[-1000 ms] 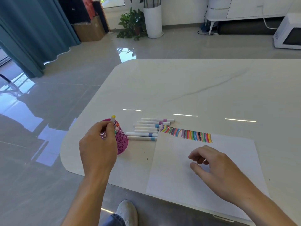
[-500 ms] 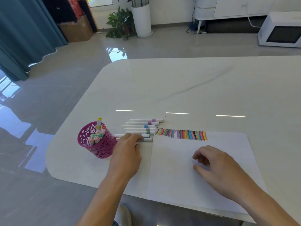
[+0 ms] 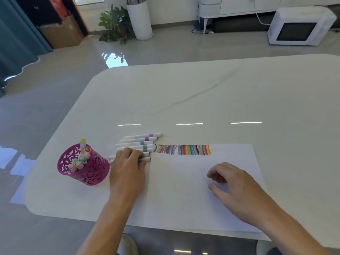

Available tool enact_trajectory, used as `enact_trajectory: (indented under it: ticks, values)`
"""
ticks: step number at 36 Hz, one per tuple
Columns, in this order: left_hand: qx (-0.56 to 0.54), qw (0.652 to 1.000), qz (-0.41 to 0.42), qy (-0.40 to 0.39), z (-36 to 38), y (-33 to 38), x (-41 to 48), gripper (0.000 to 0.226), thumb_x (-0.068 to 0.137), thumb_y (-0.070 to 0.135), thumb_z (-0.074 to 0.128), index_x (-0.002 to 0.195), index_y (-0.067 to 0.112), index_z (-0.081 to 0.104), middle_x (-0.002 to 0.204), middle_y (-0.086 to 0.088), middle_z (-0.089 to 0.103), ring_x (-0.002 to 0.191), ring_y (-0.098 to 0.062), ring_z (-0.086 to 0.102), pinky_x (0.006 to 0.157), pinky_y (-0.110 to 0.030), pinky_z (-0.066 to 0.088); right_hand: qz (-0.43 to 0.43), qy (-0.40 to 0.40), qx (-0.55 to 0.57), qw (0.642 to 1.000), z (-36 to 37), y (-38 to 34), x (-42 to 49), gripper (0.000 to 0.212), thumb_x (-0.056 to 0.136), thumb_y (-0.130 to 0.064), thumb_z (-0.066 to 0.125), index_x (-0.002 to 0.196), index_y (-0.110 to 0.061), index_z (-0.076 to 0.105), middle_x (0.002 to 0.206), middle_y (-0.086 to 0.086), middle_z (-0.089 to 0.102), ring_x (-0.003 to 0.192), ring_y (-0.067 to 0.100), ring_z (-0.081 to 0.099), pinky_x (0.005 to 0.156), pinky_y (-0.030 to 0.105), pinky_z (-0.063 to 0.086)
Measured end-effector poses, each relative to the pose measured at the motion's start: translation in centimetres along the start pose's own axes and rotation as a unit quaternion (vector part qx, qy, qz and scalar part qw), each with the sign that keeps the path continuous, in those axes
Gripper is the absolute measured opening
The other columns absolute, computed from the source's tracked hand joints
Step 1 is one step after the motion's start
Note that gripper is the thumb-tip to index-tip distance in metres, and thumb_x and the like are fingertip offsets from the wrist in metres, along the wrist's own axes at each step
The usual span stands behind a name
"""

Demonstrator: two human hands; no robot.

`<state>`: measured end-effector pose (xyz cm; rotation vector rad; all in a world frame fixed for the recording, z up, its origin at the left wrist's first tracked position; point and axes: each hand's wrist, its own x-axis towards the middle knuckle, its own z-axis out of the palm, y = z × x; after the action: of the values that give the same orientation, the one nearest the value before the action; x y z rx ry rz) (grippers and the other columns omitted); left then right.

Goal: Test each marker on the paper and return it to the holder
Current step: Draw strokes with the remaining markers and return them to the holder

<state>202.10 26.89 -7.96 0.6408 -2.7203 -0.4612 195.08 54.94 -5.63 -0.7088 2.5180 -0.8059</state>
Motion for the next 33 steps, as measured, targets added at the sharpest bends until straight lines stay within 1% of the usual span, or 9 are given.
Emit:
enact_trajectory:
  ticks: [5,9,12,16,20,23,24,29,33]
  values:
    - [0.029,0.999,0.012,-0.025,0.1,0.1,0.4,0.010,0.085,0.007,0.074,0.094,0.013,0.076,0.095,-0.002,0.066,0.098,-0.030,0.056,0.074,-0.043,0.049,-0.006,-0.004,0.004,1.000,-0.1,0.3,-0.2,0.012,0.100,-0.027,0.063,0.111,-0.033,0.062,0.105,-0.022,0.059,0.105,-0.003,0.058,0.095,0.015,0.047]
    - [0.033,0.998,0.006,-0.048,0.1,0.0,0.6,0.010,0.088,0.006,0.072,0.095,0.012,0.074,0.097,-0.002,0.067,0.099,-0.030,0.056,0.079,-0.042,0.047,-0.009,-0.011,0.003,1.000,-0.1,0.3,-0.1,0.013,0.101,-0.029,0.061,0.114,-0.034,0.061,0.109,-0.022,0.058,0.108,-0.001,0.057,0.096,0.014,0.045]
    - [0.008,0.999,-0.005,-0.040,-0.2,0.1,0.9,0.012,0.090,0.003,0.067,0.096,0.013,0.072,0.099,0.000,0.066,0.102,-0.027,0.054,0.084,-0.037,0.044,-0.013,-0.016,0.001,1.000,-0.1,0.1,0.0,0.013,0.102,-0.031,0.059,0.114,-0.034,0.060,0.109,-0.022,0.057,0.108,-0.001,0.055,0.095,0.014,0.044]
    - [-0.045,0.999,-0.012,-0.009,-1.1,0.8,1.3,0.010,0.095,0.009,0.063,0.097,0.018,0.067,0.099,0.008,0.060,0.103,-0.023,0.053,0.082,-0.031,0.037,-0.016,-0.020,0.005,1.000,-0.1,0.0,0.1,0.013,0.102,-0.032,0.058,0.114,-0.033,0.059,0.108,-0.022,0.057,0.106,-0.001,0.056,0.094,0.014,0.044]
    - [-0.102,0.995,0.011,0.015,-1.4,2.9,1.5,0.008,0.098,0.020,0.059,0.096,0.025,0.063,0.099,0.017,0.060,0.100,-0.016,0.055,0.078,-0.027,0.038,-0.016,-0.019,0.016,1.000,-0.2,-0.1,0.3,0.012,0.102,-0.030,0.059,0.113,-0.034,0.060,0.107,-0.023,0.058,0.104,-0.002,0.057,0.093,0.014,0.046]
    - [-0.164,0.986,0.037,0.020,-1.6,5.2,1.3,0.012,0.099,0.022,0.059,0.101,0.034,0.061,0.099,0.023,0.060,0.097,-0.003,0.056,0.078,-0.010,0.038,-0.015,-0.011,0.035,0.999,-0.3,-0.1,0.4,0.012,0.101,-0.031,0.061,0.113,-0.034,0.061,0.108,-0.023,0.060,0.103,-0.006,0.057,0.092,0.010,0.045]
    - [-0.182,0.982,0.052,0.019,-1.6,6.0,1.2,0.016,0.099,0.022,0.059,0.104,0.036,0.061,0.100,0.023,0.061,0.096,-0.001,0.057,0.079,-0.008,0.039,-0.015,-0.003,0.043,0.999,-0.3,-0.1,0.5,0.012,0.101,-0.030,0.062,0.112,-0.034,0.062,0.107,-0.023,0.060,0.103,-0.008,0.057,0.090,0.008,0.044]
    - [-0.298,0.950,0.077,-0.045,-1.4,8.6,-0.5,0.038,0.099,0.020,0.057,0.130,0.043,0.058,0.104,0.020,0.062,0.099,-0.009,0.063,0.082,-0.010,0.047,-0.024,0.038,0.088,0.995,-0.4,-0.7,0.7,0.015,0.099,-0.041,0.065,0.114,-0.040,0.063,0.106,-0.029,0.062,0.110,-0.015,0.053,0.086,-0.001,0.042]
    - [-0.385,0.917,0.073,-0.076,-1.3,10.0,-1.7,0.048,0.098,0.004,0.058,0.126,0.043,0.061,0.108,0.018,0.065,0.105,-0.014,0.065,0.084,-0.016,0.051,-0.034,0.051,0.122,0.991,-0.2,-1.5,1.0,0.033,0.092,-0.062,0.059,0.122,-0.048,0.059,0.111,-0.033,0.064,0.112,-0.016,0.056,0.084,-0.001,0.044]
